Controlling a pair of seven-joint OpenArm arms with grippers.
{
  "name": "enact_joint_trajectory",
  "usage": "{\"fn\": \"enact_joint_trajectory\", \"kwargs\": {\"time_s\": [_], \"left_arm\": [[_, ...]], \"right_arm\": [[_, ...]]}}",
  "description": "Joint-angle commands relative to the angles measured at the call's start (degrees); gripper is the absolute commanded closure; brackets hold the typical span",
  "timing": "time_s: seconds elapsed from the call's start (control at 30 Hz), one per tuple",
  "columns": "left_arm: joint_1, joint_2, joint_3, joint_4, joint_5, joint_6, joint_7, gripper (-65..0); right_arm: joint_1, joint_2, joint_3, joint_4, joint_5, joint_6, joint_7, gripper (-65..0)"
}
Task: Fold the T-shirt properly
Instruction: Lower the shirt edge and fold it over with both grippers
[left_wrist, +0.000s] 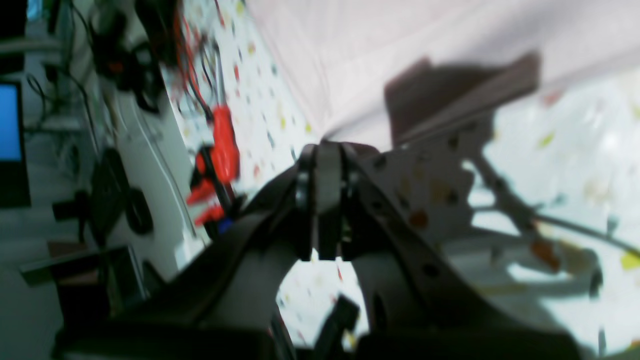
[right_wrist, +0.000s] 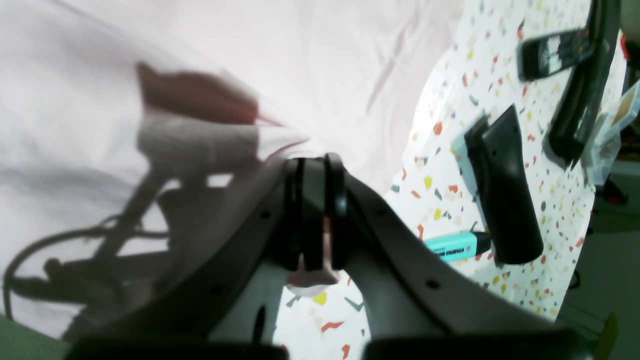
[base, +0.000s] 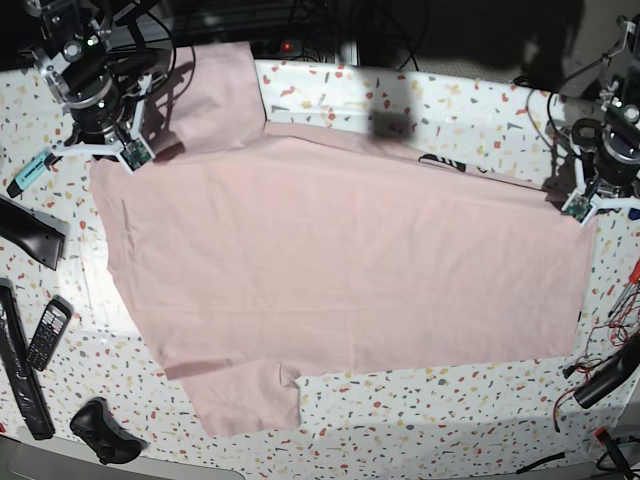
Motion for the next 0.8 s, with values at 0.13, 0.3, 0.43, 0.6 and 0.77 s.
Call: {"fn": "enact_joint_trajectory", "kwargs": {"time_s": [0.13, 0.3, 0.43, 0.6, 0.77], "left_arm": [[1.7, -2.7, -0.5, 1.4, 0.8, 1.0, 5.2, 0.0], [10.9, -7.8, -0.5, 5.2, 0.8, 1.1, 6.3, 0.0], [18.3, -10.3, -0.5, 9.1, 0.9, 1.2, 6.0, 0.0], [22.7, -11.2, -0.5, 12.2, 2.6, 1.1, 9.0, 0.0], [26.9, -13.6, -0.5, 13.9, 4.5, 1.1, 12.4, 0.0]], "right_arm": [[0.2, 0.7, 0.4, 0.9, -0.6, -0.6, 0.5, 0.0], [0.2, 0.7, 0.4, 0.9, -0.6, -0.6, 0.2, 0.0], [0.2, 0.7, 0.4, 0.9, -0.6, -0.6, 0.2, 0.0], [0.2, 0.7, 0.4, 0.9, -0.6, -0.6, 0.1, 0.0], [0.2, 0.7, 0.4, 0.9, -0.6, -0.6, 0.1, 0.0]]}}
